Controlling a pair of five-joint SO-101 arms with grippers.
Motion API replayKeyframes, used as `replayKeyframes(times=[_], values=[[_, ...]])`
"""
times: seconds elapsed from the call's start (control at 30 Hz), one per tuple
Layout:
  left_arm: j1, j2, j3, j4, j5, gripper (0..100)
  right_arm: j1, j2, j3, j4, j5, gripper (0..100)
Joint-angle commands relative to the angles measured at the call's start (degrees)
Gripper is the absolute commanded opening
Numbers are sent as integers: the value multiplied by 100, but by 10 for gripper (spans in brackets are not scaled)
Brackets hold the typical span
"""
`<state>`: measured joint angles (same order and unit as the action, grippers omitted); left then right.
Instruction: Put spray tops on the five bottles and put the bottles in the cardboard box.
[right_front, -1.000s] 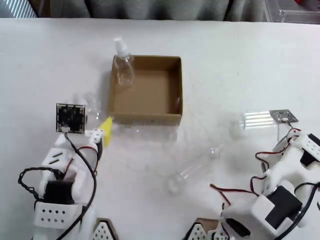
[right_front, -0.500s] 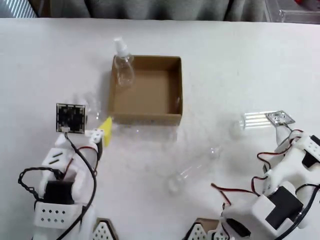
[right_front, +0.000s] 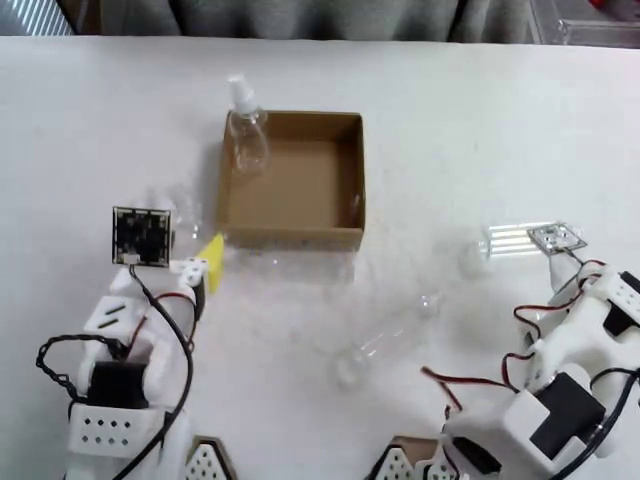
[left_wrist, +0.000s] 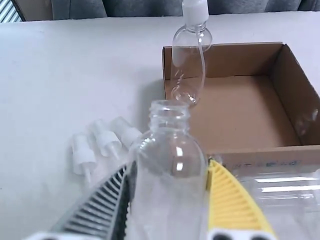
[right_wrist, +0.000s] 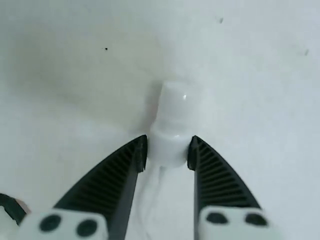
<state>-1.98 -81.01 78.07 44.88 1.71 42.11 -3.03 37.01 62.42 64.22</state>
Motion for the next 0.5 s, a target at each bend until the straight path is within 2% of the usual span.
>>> replayKeyframes(times=[0.0,0.13,0.23,0.47], values=[[-40,-119,-53,18,26,24,-171,-4,26,-13,105,87],[-40,-127,-53,18,26,24,-171,-66,-18,13,105,19],[-31,-127,-53,18,26,23,-180,-127,-149,171,105,24],[-13,-127,-53,-26,53,23,-251,-752,-932,1648,-18,16]])
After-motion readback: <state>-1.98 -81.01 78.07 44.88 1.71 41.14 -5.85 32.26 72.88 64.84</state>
